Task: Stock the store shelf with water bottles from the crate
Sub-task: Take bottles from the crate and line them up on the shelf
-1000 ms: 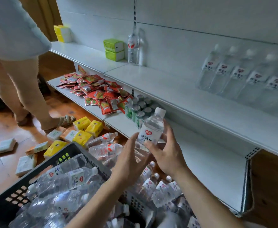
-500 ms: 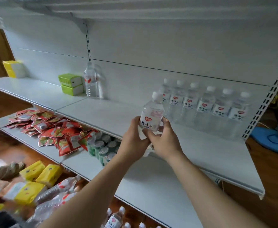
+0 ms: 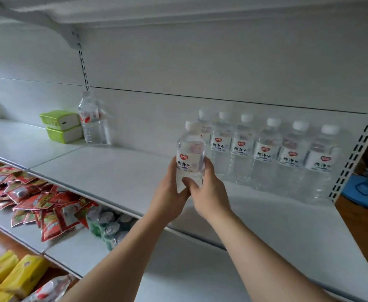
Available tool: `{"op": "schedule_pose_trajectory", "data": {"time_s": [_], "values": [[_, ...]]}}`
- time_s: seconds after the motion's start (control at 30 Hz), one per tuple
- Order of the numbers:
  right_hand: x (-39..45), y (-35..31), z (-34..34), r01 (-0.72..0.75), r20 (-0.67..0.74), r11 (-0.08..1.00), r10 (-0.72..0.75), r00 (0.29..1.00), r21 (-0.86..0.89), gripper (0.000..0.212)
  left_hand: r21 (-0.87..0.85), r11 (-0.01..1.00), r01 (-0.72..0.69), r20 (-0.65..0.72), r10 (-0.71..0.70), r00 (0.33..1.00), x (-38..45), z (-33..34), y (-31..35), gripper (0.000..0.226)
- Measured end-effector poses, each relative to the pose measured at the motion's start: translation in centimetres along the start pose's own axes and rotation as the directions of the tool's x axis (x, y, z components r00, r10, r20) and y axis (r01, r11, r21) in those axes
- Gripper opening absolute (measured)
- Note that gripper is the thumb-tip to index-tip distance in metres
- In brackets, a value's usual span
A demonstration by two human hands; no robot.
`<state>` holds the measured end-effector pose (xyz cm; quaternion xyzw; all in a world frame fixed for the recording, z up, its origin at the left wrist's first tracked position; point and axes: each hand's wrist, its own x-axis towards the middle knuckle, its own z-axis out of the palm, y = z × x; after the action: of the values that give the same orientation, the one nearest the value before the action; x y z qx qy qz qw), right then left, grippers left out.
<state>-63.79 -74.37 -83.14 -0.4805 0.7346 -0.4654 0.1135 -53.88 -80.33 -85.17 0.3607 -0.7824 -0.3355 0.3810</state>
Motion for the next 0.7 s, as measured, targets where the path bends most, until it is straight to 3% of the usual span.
{"op": "schedule_pose_trajectory", "data": {"time_s": [0.3,0.7], "values": [[4.7,2.9,2.9,-0.05,-0.072,0.991,0.041,0.997,-0.123,0.068,-0.015,0.999,0.029,0.058,-0.028,0.998,4.4,2.4,-3.7,0.09],[6.3,3.9,4.7,-0.064,-0.147,0.972,0.031,0.989,-0.227,0.067,0.023,1.0,-0.006,0.033,0.006,0.999,4.9,2.7,-4.8,0.073]]}}
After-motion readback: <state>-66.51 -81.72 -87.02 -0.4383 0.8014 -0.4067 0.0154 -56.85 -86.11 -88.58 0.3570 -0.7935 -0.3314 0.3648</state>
